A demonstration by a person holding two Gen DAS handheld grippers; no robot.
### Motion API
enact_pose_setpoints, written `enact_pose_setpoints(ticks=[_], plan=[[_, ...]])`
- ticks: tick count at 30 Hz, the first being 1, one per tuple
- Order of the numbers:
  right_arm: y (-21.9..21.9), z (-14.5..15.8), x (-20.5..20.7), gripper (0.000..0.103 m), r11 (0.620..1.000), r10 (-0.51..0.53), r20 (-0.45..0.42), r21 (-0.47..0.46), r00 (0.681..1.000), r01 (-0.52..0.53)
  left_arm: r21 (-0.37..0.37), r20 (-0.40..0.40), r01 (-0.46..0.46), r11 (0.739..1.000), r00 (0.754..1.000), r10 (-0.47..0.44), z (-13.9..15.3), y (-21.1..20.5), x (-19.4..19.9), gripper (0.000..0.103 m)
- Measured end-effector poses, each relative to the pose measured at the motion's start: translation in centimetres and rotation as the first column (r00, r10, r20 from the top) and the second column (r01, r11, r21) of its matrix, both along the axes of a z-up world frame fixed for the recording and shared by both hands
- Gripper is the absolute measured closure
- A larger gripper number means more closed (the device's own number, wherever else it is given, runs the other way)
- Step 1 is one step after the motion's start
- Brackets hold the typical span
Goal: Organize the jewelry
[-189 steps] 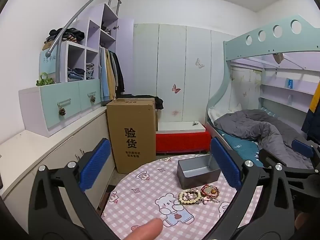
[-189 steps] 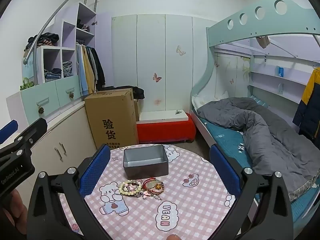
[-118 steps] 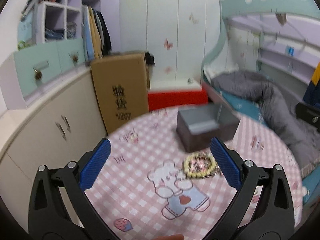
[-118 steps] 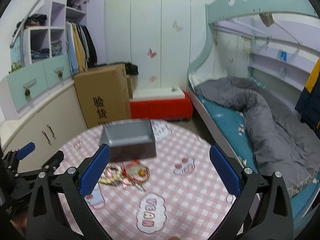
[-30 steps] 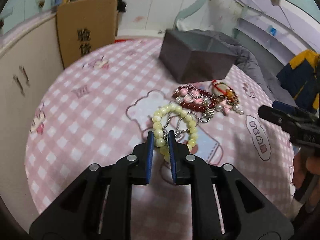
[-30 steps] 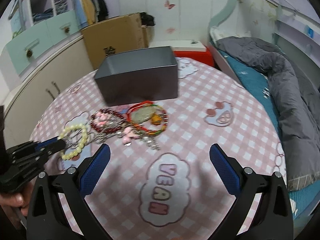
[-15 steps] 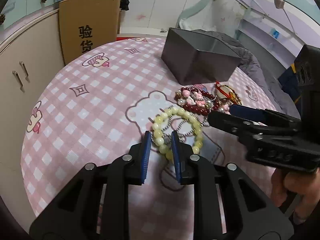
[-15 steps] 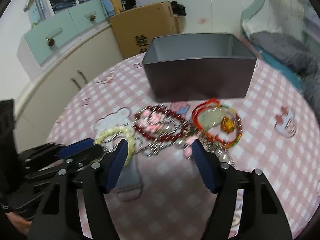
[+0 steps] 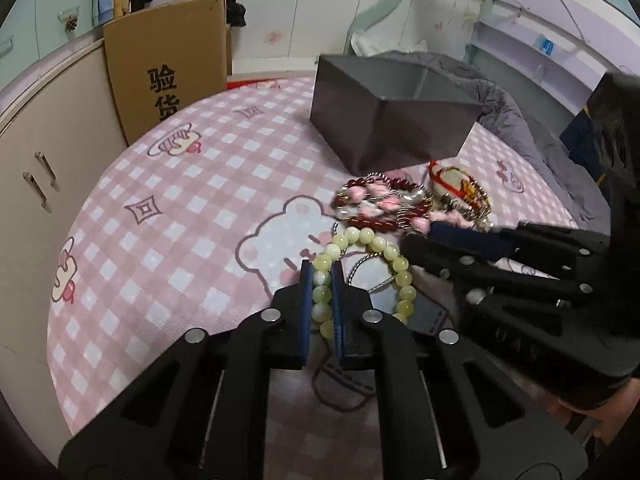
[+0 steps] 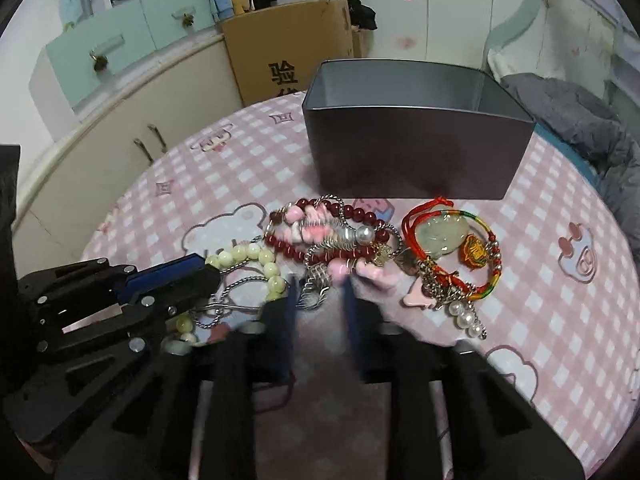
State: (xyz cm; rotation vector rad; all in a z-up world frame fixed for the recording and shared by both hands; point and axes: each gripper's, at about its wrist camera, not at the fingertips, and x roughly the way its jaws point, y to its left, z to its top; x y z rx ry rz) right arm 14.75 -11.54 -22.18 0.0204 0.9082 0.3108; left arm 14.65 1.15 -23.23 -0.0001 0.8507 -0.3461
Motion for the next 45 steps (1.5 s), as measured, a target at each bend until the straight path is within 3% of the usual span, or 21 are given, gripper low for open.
enact_pose_setpoints(ticks=[1, 5, 7, 10, 12, 14, 16, 19, 26, 34, 40, 42, 45], plan=[[-0.3, 0.1, -0.3, 0.096, 1.0, -0.001, 0.01, 0.008, 1.0, 0.001, -0.004, 0.011, -0.003, 1.0, 1.0, 0.003, 0.2, 0.1, -0.2, 0.094], [-1.3, 0.3, -1.1, 0.096, 0.999, 0.006, 0.0, 0.046, 1.0, -0.006, -0.034, 0.018, -0.007, 0.999, 1.0, 0.007, 0.5, 0.9, -0.8, 0.094], [-1.4, 0.3, -1.1, 0.093, 0.998, 0.01, 0.003, 0.057, 1.0, -0.01, -0.045, 0.011, -0.012, 0.999, 1.0, 0.013, 0.4, 1.3, -0.9, 0.094], [-0.7, -0.2, -0.5, 0.078, 1.0, 0.002, -0.003, 0.026, 1.0, -0.002, -0.056, 0.016, -0.026, 0.998, 1.0, 0.027, 0.6, 1.6, -1.1, 0.094], [0.1, -0.4, -0.2, 0.078, 1.0, 0.003, 0.015, -0.008, 1.0, -0.003, -0.058, 0.019, -0.028, 0.998, 0.999, 0.029, 0.8, 1.7, -1.3, 0.094], [0.6, -0.4, -0.2, 0.089, 0.999, 0.011, 0.028, -0.051, 1.0, -0.01, -0.055, 0.022, -0.032, 0.998, 0.999, 0.033, 0.9, 1.8, -1.5, 0.094], [0.6, -0.2, -0.3, 0.089, 0.998, 0.032, 0.022, -0.053, 0.999, -0.03, -0.063, 0.029, -0.04, 0.997, 0.999, 0.042, 1.3, 2.2, -1.7, 0.094], [-0.9, 1.6, -1.4, 0.089, 0.999, 0.039, 0.049, 0.026, 0.998, -0.04, -0.083, 0.049, -0.049, 0.995, 0.997, 0.053, 2.3, 2.8, -2.2, 0.094], [-4.6, 9.4, -3.2, 0.089, 0.975, 0.069, 0.185, 0.196, 0.98, -0.106, -0.129, 0.153, -0.019, 0.992, 0.987, 0.039, 7.2, 3.2, -3.3, 0.094], [-5.9, 15.4, -3.3, 0.089, 0.954, 0.114, 0.289, 0.236, 0.95, -0.187, -0.148, 0.261, 0.013, 0.989, 0.965, 0.027, 12.5, 2.9, -3.1, 0.094], [-7.0, 16.6, -3.9, 0.089, 0.952, 0.108, 0.31, 0.242, 0.944, -0.189, -0.142, 0.305, 0.043, 0.989, 0.952, 0.003, 14.5, 1.8, -3.0, 0.094], [-6.5, 15.7, -3.8, 0.089, 0.963, 0.116, 0.29, 0.201, 0.95, -0.179, -0.138, 0.307, 0.047, 0.989, 0.952, -0.002, 14.5, 1.5, -2.8, 0.094], [-6.9, 14.1, -3.3, 0.089, 0.953, 0.111, 0.254, 0.246, 0.961, -0.176, -0.146, 0.291, 0.053, 0.988, 0.957, -0.008, 14.0, 1.1, -2.4, 0.094]])
